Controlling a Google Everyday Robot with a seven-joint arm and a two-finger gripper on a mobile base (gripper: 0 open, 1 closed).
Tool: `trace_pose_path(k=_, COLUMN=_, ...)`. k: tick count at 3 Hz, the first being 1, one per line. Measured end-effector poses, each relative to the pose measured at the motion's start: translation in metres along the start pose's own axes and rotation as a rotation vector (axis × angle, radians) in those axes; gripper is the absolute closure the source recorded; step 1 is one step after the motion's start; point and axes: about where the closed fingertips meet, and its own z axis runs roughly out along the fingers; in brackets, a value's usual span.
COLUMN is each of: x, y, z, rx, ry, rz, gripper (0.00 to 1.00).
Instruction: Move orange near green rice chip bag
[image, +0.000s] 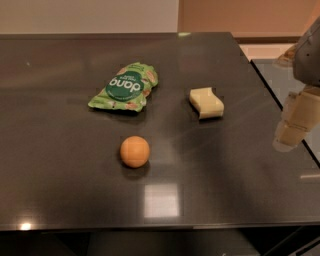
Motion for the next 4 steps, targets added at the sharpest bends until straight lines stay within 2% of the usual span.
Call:
trace_pose_path(k=1, x=-0.001, y=0.0, z=0.0, rx=0.003, ry=-0.001, rz=-0.001, gripper=0.0)
trace_pose_path(k=2, x=-0.025, y=0.003, z=0.002, rx=0.0, ry=-0.003, rz=-0.071, gripper=0.0)
trace_pose_path(k=4, x=-0.095, y=0.019, z=0.027, rx=-0.049, ry=-0.118, rz=-0.191, gripper=0.0)
